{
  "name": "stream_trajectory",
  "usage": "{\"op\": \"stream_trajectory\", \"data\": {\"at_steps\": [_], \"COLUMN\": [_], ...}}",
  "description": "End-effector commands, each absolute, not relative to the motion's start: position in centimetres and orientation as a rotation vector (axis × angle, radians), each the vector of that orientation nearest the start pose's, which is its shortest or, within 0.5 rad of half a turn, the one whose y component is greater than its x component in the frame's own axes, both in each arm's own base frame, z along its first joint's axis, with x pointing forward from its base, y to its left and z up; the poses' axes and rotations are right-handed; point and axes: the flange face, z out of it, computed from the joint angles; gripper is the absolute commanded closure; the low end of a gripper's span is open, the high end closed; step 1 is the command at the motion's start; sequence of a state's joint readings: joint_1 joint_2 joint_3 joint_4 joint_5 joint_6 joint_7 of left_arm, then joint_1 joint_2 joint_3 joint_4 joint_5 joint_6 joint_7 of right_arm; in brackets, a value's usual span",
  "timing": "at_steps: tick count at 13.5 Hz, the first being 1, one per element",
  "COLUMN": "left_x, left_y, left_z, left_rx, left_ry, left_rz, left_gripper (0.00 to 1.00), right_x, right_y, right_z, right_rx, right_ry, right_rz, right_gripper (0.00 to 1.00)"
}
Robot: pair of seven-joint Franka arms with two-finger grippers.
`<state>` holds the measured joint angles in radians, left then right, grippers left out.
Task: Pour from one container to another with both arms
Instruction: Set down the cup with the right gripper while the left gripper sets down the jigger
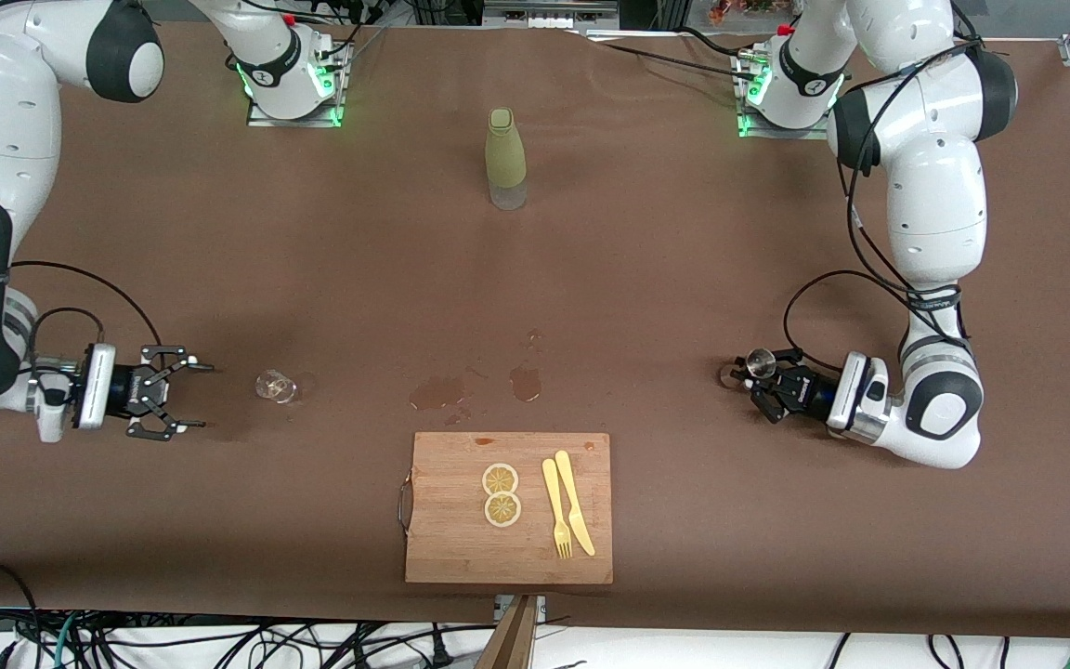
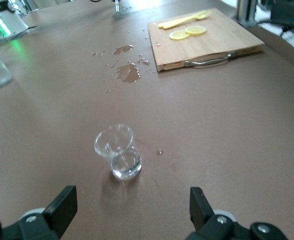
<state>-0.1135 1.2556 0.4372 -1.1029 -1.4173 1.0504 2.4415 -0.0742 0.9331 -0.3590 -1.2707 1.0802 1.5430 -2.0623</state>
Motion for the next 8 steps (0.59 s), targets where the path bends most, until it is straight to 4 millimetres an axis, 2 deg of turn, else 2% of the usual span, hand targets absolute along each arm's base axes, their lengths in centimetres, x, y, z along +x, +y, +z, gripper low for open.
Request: {"op": "stream_trajectory", "data": {"at_steps": [1, 4, 6, 8], "left_x": [64.9, 64.7, 64.5, 64.5], "left_y": [-1.6, -1.5, -1.4, -0.8], "left_z": [8.8, 8.6, 8.0, 7.7], "left_rx": [0.877, 0.875, 0.893, 0.917], "left_ry": [-1.485, -1.494, -1.49, -1.499], "left_rz": [0.787, 0.774, 0.771, 0.771], "left_gripper": [1.0, 1.0, 1.0, 1.0], "right_x": [71.2, 72.4, 72.7, 72.4], "right_y": [-13.5, -12.1, -10.0, -8.2], "right_z": [26.0, 31.2, 35.5, 38.1], "right_rx": [-1.908, -2.058, -2.204, -2.285], "right_ry": [-1.363, -1.222, -1.135, -1.001], "right_rz": [-0.49, -0.334, -0.18, -0.057], "right_gripper": [0.0, 0.0, 0.0, 0.0]}}
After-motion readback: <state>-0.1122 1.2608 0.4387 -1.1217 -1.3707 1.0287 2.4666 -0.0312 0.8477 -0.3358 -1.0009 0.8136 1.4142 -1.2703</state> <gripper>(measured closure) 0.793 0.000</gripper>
